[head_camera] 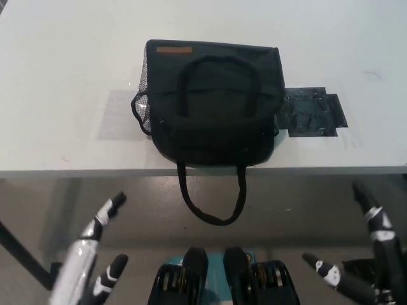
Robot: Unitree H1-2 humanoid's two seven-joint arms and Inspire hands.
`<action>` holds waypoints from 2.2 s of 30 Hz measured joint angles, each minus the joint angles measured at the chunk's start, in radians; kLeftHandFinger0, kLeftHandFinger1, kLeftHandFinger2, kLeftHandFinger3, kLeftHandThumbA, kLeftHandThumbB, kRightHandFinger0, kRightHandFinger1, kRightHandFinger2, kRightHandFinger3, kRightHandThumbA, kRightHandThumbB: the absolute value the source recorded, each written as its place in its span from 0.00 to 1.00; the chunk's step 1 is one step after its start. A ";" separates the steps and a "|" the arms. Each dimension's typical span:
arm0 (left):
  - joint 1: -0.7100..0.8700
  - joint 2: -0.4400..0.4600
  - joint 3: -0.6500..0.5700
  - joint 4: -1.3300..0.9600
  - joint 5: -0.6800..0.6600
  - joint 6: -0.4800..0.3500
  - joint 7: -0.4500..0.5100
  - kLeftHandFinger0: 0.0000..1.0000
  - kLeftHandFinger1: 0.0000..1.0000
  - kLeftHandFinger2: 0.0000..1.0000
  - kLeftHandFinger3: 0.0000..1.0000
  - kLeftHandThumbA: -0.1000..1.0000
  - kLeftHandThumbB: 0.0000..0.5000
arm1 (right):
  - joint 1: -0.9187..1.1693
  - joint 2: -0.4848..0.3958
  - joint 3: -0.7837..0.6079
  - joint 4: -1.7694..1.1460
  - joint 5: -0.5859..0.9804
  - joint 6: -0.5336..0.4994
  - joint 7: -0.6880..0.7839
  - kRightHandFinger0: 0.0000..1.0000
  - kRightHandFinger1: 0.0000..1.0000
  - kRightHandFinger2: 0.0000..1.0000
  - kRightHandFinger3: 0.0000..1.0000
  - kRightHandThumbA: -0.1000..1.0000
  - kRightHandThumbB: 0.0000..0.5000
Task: A soft travel bag is kept infront of the robot in the middle of the desk and the robot uses both its hands to press it to reduce its size
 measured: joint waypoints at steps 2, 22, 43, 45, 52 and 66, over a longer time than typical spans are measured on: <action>-0.081 0.026 0.031 -0.074 0.043 0.020 -0.021 1.00 1.00 1.00 1.00 1.00 0.69 | -0.073 -0.017 -0.025 -0.066 -0.029 0.028 0.005 1.00 1.00 1.00 1.00 1.00 0.27; -0.977 0.163 -0.047 0.307 0.295 0.198 -0.220 1.00 1.00 1.00 1.00 1.00 0.55 | -0.851 -0.043 0.008 0.177 -0.161 0.415 0.116 1.00 1.00 1.00 1.00 1.00 0.45; -1.350 0.152 -0.264 1.116 0.468 0.227 -0.177 1.00 1.00 1.00 1.00 1.00 0.44 | -1.332 0.009 -0.011 1.150 -0.104 0.496 0.085 1.00 1.00 1.00 1.00 1.00 0.35; -1.364 0.143 -0.277 1.168 0.473 0.229 -0.171 1.00 1.00 1.00 1.00 1.00 0.27 | -1.356 0.011 -0.019 1.212 -0.093 0.495 0.071 1.00 1.00 1.00 1.00 1.00 0.33; -1.428 0.110 -0.312 1.338 0.478 0.249 -0.158 1.00 1.00 1.00 1.00 1.00 0.05 | -1.388 0.012 -0.024 1.343 -0.069 0.473 0.024 1.00 1.00 1.00 1.00 1.00 0.29; -1.468 0.010 -0.369 1.532 0.478 0.287 -0.150 1.00 1.00 1.00 1.00 1.00 0.00 | -1.392 0.015 -0.026 1.481 -0.015 0.406 -0.029 1.00 1.00 1.00 1.00 1.00 0.36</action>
